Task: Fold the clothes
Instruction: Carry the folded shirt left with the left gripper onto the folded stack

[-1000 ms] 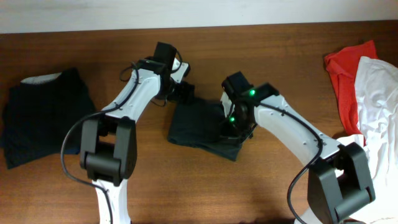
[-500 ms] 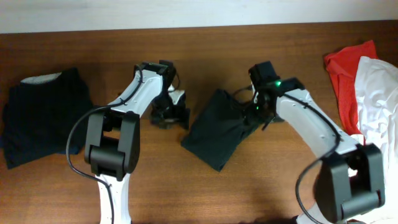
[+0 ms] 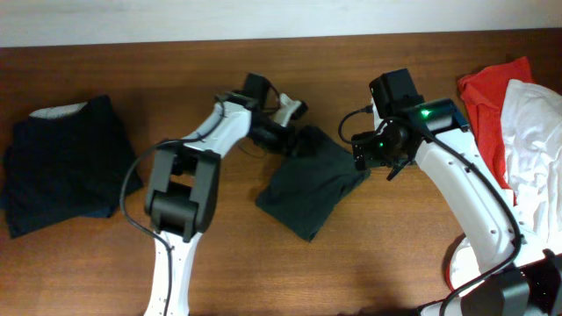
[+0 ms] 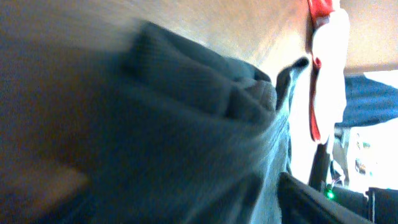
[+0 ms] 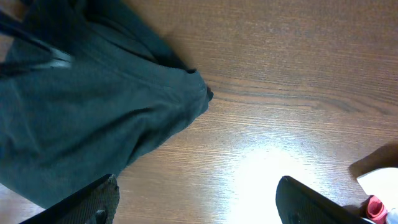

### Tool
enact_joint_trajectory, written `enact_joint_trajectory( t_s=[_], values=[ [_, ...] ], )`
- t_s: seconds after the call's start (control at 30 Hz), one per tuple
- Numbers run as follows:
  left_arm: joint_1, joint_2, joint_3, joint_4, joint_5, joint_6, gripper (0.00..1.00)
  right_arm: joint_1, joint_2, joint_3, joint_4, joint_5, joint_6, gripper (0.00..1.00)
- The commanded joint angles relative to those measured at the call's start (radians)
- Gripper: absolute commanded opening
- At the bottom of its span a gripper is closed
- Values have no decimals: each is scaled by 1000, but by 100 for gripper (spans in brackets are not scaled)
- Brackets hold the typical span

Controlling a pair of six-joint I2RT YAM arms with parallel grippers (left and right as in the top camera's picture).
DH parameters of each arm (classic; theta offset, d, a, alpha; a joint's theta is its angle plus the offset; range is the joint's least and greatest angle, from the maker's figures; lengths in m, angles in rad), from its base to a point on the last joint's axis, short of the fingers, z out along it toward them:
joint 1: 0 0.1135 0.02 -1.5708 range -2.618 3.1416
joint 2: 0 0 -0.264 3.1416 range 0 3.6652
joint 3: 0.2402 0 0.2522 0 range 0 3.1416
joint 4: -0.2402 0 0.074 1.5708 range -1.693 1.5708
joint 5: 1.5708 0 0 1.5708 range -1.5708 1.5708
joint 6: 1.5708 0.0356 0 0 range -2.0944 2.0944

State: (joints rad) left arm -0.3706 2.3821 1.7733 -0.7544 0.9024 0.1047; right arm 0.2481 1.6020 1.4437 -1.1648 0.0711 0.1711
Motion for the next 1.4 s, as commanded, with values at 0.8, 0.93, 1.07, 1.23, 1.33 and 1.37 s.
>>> enact_joint_trajectory(
  t_s=[0.8,0.93,1.07,1.23,1.33,1.37],
  values=[
    [886,-352,301,-415,-726,17,1,-8,-10,10,-63,121,-36,84],
    [961,-274,301,-351,-724,15,1,-8,-10,10,-75,121,-36,84],
    [1066,-266,301,-255,-737,-47,99,-8,-10,10,-81,120,-32,84],
    [1131,-266,301,-243,-662,-142,99,-8,-10,10,-82,117,-32,85],
    [1036,-266,301,-245,-409,-67,99,-8,-9,9,-75,84,-32,92],
    [955,-266,301,-273,-409,-37,99,-8,-5,8,-55,8,-32,95]
  ],
)
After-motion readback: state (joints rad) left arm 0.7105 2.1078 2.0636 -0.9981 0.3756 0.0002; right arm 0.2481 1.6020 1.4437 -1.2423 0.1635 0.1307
